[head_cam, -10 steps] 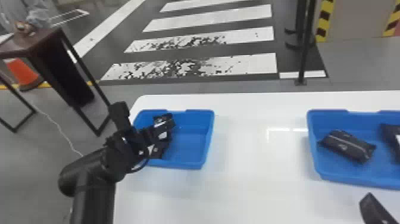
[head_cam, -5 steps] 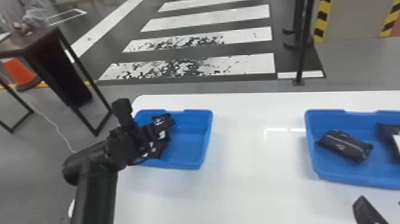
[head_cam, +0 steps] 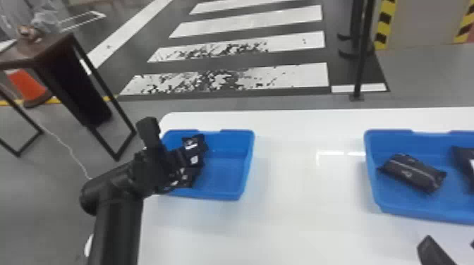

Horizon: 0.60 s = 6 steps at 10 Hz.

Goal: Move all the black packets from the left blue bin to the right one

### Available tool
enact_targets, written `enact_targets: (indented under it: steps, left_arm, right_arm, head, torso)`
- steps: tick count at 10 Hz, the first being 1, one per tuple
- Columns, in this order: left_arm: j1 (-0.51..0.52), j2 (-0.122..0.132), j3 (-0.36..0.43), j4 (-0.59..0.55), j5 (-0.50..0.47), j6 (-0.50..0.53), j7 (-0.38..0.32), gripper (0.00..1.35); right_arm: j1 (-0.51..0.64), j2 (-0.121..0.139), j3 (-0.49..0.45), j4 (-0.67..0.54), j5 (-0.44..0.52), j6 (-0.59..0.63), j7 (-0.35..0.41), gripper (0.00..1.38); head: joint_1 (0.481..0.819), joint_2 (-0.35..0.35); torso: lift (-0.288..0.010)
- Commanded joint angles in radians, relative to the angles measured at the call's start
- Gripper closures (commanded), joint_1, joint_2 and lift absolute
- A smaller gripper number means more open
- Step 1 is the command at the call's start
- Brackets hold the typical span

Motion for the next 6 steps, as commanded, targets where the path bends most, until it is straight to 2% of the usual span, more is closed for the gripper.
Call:
enact_targets:
  steps: [1,3,4,5,6]
  left_arm:
    - [-0.018,0.002,-0.001,0.036,0.008,0.007,0.006,0.25]
    - [-0.052,0.023,-0.047,0.114,0.07,0.041,0.004,0.73]
    - [-0.052,0.026,-0.059,0.117,0.06,0.031,0.001,0.82]
    - [-0.052,0.031,-0.063,0.119,0.012,-0.01,-0.025,0.82]
    - [-0.052,0.032,-0.069,0.117,-0.054,-0.018,-0.039,1.27]
  right_arm:
    - [-0.002,0.0,0.0,0.004,-0.004,0.002,0.002,0.19]
    - [-0.01,0.0,0.0,0.012,-0.008,0.007,0.007,0.19]
    - [-0.01,0.0,0.0,0.014,-0.01,0.007,0.007,0.19]
    - [-0.01,0.0,0.0,0.014,-0.01,0.007,0.008,0.19]
    - [-0.007,0.0,-0.002,0.017,-0.014,0.007,0.008,0.19]
  head:
    - [0.695,0.309]
    - [0.695,0.306]
    - [0.695,0.293]
    - [0.695,0.28]
    - [0.695,0.28]
  torso:
    - [-0.14]
    - [-0.14]
    - [-0.14]
    - [-0.14]
    - [-0.14]
